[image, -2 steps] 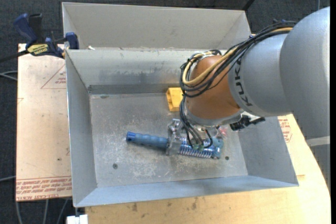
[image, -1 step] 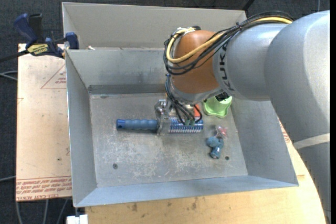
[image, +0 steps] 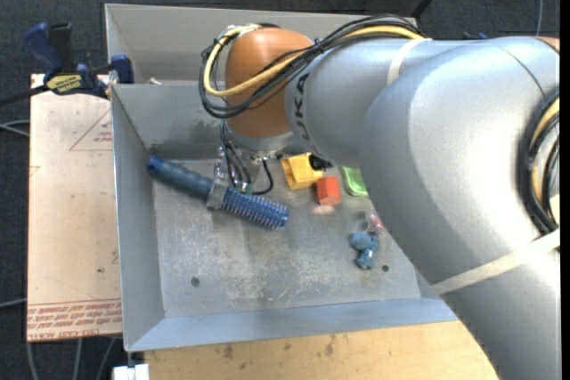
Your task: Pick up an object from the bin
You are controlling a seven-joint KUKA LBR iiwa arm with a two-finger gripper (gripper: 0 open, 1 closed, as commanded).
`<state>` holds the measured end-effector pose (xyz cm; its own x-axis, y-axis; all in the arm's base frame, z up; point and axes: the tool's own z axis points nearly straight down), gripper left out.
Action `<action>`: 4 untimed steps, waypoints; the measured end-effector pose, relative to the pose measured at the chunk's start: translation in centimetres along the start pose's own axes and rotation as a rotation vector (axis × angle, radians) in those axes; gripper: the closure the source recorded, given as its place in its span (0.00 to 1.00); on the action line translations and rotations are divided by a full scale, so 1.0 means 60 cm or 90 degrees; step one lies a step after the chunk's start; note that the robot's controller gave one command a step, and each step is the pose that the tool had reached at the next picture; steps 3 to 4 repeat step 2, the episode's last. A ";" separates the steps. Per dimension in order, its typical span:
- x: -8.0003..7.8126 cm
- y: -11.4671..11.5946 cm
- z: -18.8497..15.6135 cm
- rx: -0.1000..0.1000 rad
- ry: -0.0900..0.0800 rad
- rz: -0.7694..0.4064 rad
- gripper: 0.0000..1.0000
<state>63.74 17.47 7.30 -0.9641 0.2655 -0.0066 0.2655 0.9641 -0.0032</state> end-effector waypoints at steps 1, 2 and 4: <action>0.042 0.023 -0.201 -0.006 0.000 -0.001 1.00; 0.073 0.039 -0.287 -0.005 0.001 -0.279 1.00; 0.073 0.039 -0.287 -0.005 0.001 -0.279 1.00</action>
Offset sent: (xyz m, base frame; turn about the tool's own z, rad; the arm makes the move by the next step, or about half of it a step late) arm -0.0226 0.0189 0.1157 0.0021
